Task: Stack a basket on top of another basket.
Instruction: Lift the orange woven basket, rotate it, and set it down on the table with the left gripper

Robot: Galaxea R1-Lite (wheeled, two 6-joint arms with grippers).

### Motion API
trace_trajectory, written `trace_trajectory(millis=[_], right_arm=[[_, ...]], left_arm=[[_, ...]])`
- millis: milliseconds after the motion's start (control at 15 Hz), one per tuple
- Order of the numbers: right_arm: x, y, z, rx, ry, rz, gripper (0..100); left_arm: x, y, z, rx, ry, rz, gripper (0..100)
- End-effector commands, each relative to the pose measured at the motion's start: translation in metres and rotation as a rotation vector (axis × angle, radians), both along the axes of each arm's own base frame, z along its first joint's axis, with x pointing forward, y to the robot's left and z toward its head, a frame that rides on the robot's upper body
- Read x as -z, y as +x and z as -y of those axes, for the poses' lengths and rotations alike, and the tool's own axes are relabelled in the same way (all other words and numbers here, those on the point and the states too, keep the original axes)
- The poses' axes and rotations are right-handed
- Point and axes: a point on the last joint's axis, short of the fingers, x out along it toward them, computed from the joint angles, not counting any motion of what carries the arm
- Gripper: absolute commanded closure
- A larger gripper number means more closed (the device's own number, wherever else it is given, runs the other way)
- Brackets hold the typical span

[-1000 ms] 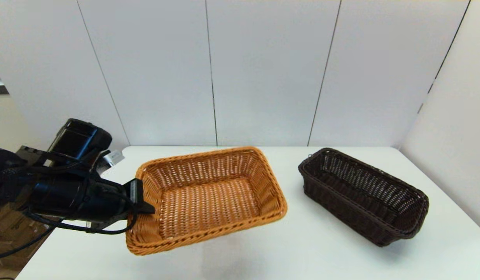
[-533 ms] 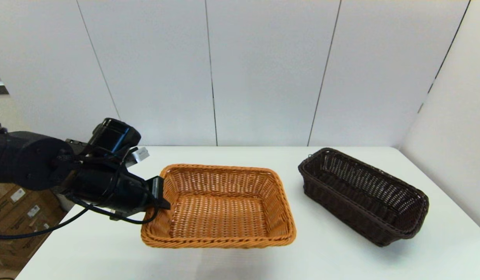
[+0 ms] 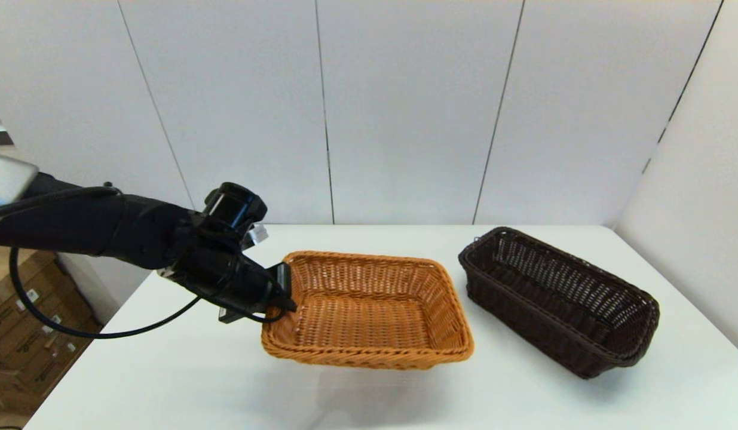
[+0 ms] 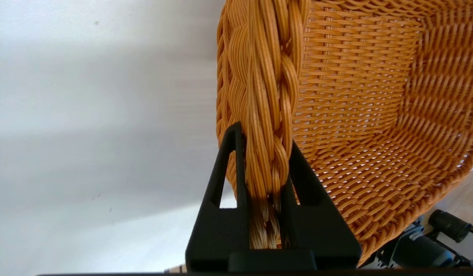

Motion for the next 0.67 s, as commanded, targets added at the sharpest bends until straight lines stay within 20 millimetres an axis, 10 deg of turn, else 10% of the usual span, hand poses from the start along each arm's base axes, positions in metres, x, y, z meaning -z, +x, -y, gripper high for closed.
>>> trace_trajectory(millis=[67,667], right_arm=[[0.0,0.0,0.0,-0.001,-0.002,0.001,0],[0.0,0.0,0.0,0.001,-0.002,0.001,0]], left_arm=[[0.02,0.01,0.015,0.013,0.01,-0.052,100],[0.034,0.011,0.028,0.047,0.03,-0.084,100]])
